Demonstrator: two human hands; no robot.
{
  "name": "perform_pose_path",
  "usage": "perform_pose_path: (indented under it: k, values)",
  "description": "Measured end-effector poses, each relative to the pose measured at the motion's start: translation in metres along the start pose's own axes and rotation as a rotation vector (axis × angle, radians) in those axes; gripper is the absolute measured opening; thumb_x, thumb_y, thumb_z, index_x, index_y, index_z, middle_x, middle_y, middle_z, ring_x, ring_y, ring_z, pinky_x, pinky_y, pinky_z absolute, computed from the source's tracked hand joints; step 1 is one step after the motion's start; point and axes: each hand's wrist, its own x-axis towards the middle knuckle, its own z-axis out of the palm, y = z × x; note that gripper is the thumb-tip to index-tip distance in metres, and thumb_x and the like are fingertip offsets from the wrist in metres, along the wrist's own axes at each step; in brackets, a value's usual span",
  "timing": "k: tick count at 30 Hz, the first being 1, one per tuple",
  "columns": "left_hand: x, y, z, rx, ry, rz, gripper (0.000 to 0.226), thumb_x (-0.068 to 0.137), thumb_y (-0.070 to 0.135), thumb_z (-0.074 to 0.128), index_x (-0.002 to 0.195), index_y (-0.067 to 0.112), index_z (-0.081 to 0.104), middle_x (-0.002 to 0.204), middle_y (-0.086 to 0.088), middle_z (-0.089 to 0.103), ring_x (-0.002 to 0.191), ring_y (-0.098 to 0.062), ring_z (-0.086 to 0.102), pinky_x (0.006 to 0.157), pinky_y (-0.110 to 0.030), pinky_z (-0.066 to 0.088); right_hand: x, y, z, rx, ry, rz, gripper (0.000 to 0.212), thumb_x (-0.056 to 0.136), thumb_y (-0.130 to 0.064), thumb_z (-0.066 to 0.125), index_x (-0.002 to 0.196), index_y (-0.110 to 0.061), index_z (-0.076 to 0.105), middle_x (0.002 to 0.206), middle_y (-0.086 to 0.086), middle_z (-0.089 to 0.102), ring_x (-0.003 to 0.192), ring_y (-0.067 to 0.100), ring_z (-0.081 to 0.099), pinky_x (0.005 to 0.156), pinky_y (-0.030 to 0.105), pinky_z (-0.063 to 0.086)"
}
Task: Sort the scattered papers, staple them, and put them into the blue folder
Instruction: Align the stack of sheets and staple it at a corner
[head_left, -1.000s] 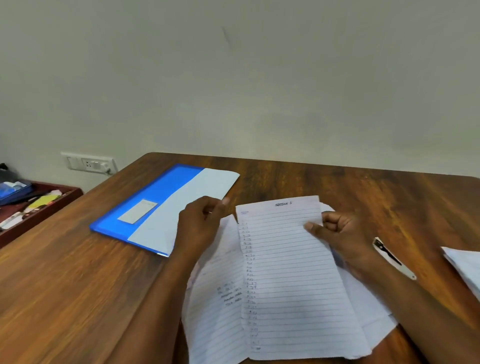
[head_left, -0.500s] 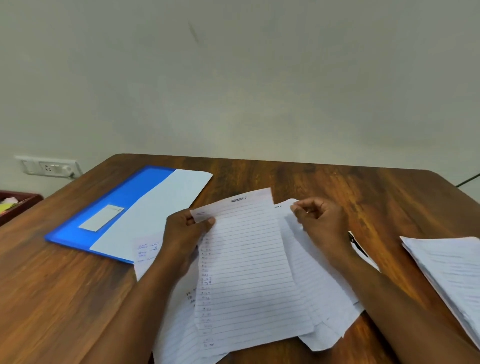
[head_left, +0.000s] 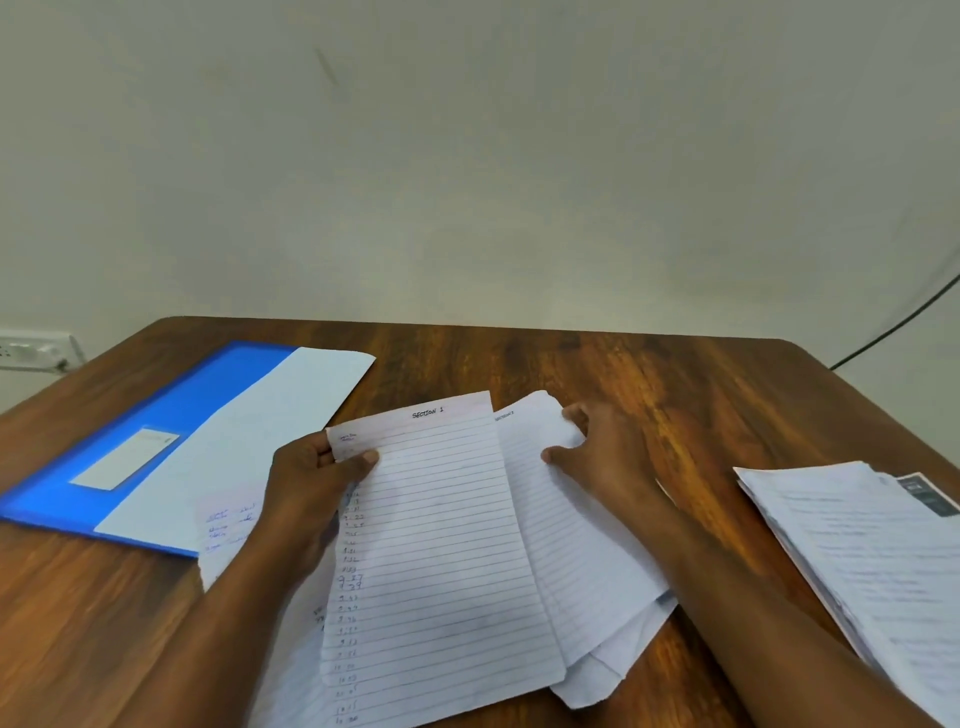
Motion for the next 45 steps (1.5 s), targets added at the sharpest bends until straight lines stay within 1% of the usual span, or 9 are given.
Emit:
perform_pose_path:
  k: [2, 5, 9, 16, 19, 22, 31, 40, 45]
  values:
    - [-0.001, 0.002, -0.001, -0.010, 0.001, 0.001, 0.030, 0.091, 0.002, 0.077, 0.118, 0.014, 0.075, 0.117, -0.004, 0.079, 0.103, -0.035, 0.077, 0.092, -0.059, 0.061, -0.001, -0.003, -0.002, 0.049, 0.030, -0.015, 0.047, 0.080, -0.022, 0.091, 0.121, -0.017, 0.070, 0.117, 0.001, 0.073, 0.098, 0.016, 0.069, 0.084, 0.024, 0.056]
    - [-0.004, 0.003, 0.000, -0.023, 0.019, 0.001, 0.027, 0.092, 0.003, 0.076, 0.116, 0.015, 0.075, 0.114, -0.001, 0.079, 0.101, -0.033, 0.077, 0.089, -0.055, 0.063, 0.000, -0.003, -0.007, 0.092, 0.043, -0.019, 0.036, 0.080, -0.018, 0.089, 0.113, -0.017, 0.073, 0.094, -0.005, 0.073, 0.078, 0.004, 0.064, 0.066, 0.015, 0.047]
    - [-0.006, 0.006, 0.001, -0.017, 0.041, 0.015, 0.019, 0.096, 0.012, 0.074, 0.114, 0.018, 0.075, 0.110, -0.001, 0.080, 0.099, -0.033, 0.076, 0.086, -0.052, 0.064, 0.002, -0.003, -0.012, 0.142, -0.014, 0.033, 0.013, 0.083, -0.016, 0.087, 0.092, -0.016, 0.078, 0.073, -0.007, 0.066, 0.066, 0.006, 0.059, 0.066, 0.024, 0.052]
    - [-0.004, 0.017, -0.009, 0.044, 0.069, 0.045, 0.008, 0.101, 0.020, 0.069, 0.109, 0.021, 0.067, 0.108, 0.006, 0.070, 0.095, -0.025, 0.068, 0.068, -0.030, 0.052, 0.014, -0.001, -0.028, 0.458, -0.100, 0.108, 0.005, 0.090, -0.016, 0.080, 0.087, -0.017, 0.077, 0.090, -0.001, 0.077, 0.086, 0.017, 0.074, 0.076, 0.032, 0.061]
    - [-0.001, 0.019, -0.017, 0.013, 0.063, 0.019, 0.006, 0.103, 0.020, 0.066, 0.108, 0.022, 0.067, 0.114, 0.001, 0.071, 0.098, -0.026, 0.068, 0.072, -0.032, 0.054, 0.016, -0.002, -0.040, 0.565, -0.103, 0.130, 0.002, 0.091, -0.012, 0.078, 0.092, -0.013, 0.076, 0.093, 0.001, 0.079, 0.084, 0.015, 0.076, 0.065, 0.024, 0.058]
    - [0.000, 0.019, -0.023, -0.004, 0.071, -0.009, 0.015, 0.103, 0.021, 0.065, 0.118, 0.021, 0.068, 0.126, -0.002, 0.071, 0.105, -0.029, 0.069, 0.077, -0.036, 0.056, 0.015, -0.003, -0.048, 0.641, -0.093, 0.115, 0.004, 0.091, -0.006, 0.076, 0.094, -0.006, 0.074, 0.090, 0.005, 0.077, 0.064, 0.001, 0.071, 0.052, 0.012, 0.050]
    - [0.001, 0.017, -0.023, -0.007, 0.058, -0.036, 0.012, 0.103, 0.021, 0.065, 0.115, 0.021, 0.068, 0.128, -0.003, 0.070, 0.107, -0.033, 0.069, 0.082, -0.040, 0.059, 0.012, -0.004, -0.054, 0.655, -0.093, 0.109, 0.005, 0.093, -0.003, 0.073, 0.091, -0.008, 0.072, 0.081, -0.001, 0.072, 0.048, -0.006, 0.062, 0.043, 0.008, 0.042]
    - [-0.002, 0.018, -0.022, -0.013, 0.048, -0.021, 0.016, 0.103, 0.022, 0.066, 0.119, 0.020, 0.069, 0.119, -0.003, 0.075, 0.106, -0.034, 0.072, 0.094, -0.049, 0.060, 0.011, -0.006, -0.048, 0.623, -0.113, 0.104, 0.005, 0.092, -0.006, 0.075, 0.097, -0.007, 0.076, 0.094, 0.002, 0.077, 0.058, -0.006, 0.068, 0.047, 0.008, 0.045]
    - [-0.006, 0.019, -0.016, -0.053, 0.021, -0.018, 0.017, 0.104, 0.022, 0.064, 0.120, 0.019, 0.068, 0.113, 0.000, 0.075, 0.101, -0.029, 0.072, 0.074, -0.036, 0.058, 0.007, -0.014, -0.040, 0.631, -0.144, 0.109, 0.005, 0.092, -0.014, 0.077, 0.097, -0.013, 0.078, 0.093, -0.003, 0.080, 0.076, 0.005, 0.076, 0.057, 0.015, 0.053]
